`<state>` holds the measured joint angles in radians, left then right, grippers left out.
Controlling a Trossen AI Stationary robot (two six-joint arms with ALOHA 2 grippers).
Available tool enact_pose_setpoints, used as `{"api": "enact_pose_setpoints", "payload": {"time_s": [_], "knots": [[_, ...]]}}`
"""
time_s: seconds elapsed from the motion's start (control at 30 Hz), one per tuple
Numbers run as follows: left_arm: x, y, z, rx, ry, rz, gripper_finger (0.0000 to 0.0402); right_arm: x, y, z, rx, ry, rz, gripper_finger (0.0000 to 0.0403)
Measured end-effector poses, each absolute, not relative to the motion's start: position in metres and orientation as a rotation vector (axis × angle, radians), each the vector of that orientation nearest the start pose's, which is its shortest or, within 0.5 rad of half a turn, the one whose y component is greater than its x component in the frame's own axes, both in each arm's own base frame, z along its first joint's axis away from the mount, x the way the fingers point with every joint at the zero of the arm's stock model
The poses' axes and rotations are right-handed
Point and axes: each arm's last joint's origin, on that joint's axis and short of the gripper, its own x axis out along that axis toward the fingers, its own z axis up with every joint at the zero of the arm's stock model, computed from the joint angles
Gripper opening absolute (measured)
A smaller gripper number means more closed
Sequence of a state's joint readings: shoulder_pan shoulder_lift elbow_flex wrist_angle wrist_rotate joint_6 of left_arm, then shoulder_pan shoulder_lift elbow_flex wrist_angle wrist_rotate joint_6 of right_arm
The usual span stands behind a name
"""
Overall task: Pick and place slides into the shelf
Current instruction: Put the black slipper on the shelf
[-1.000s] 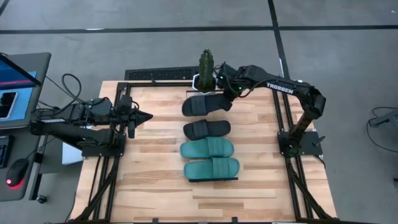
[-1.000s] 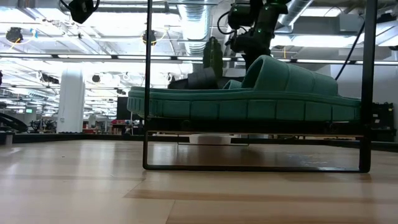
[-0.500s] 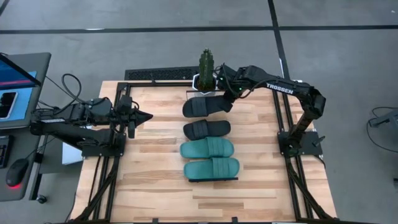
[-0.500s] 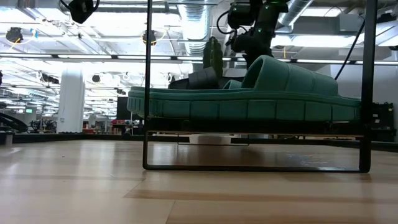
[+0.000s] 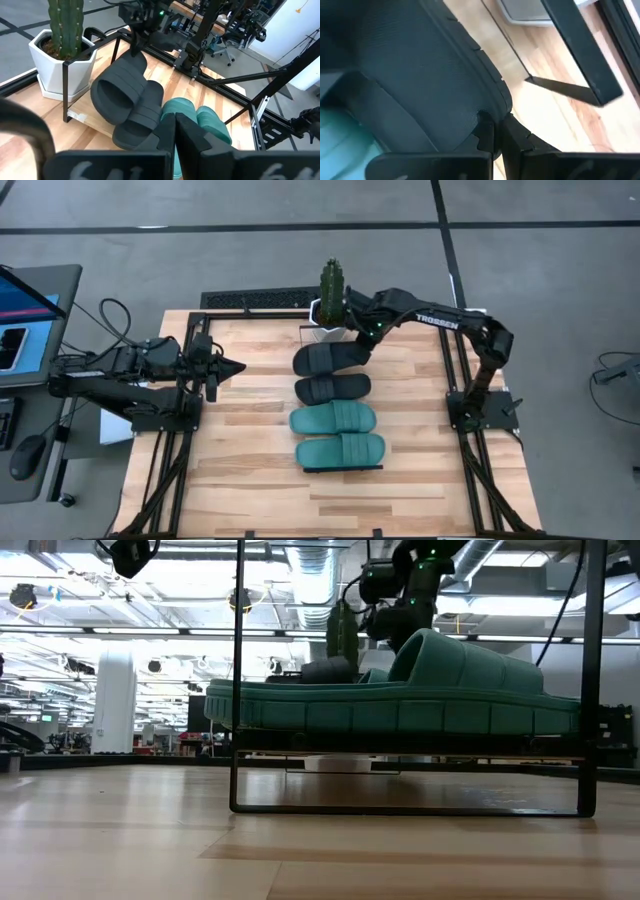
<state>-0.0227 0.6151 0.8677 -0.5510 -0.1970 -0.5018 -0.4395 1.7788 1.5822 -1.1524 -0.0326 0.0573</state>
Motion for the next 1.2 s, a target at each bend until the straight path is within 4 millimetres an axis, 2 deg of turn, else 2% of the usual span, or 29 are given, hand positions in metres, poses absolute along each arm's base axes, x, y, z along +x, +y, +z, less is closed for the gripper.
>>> {"api": "enact_pose_setpoints", "payload": {"time_s": [0.2,0.6,1.2], "knots": [[0.119,0.003,0.347,-0.469,0.248,0.242,0.0,0.324,-0.152,0.265,0.367,1.323,-0.367,0.0001],[0.119,0.003,0.347,-0.469,0.248,0.242,0.0,0.317,-0.167,0.264,0.412,1.315,-0.401,0.0001],[0.119,0.003,0.347,-0.469,0.248,0.241,0.0,0.314,-0.165,0.264,0.449,1.343,-0.383,0.0001]]}}
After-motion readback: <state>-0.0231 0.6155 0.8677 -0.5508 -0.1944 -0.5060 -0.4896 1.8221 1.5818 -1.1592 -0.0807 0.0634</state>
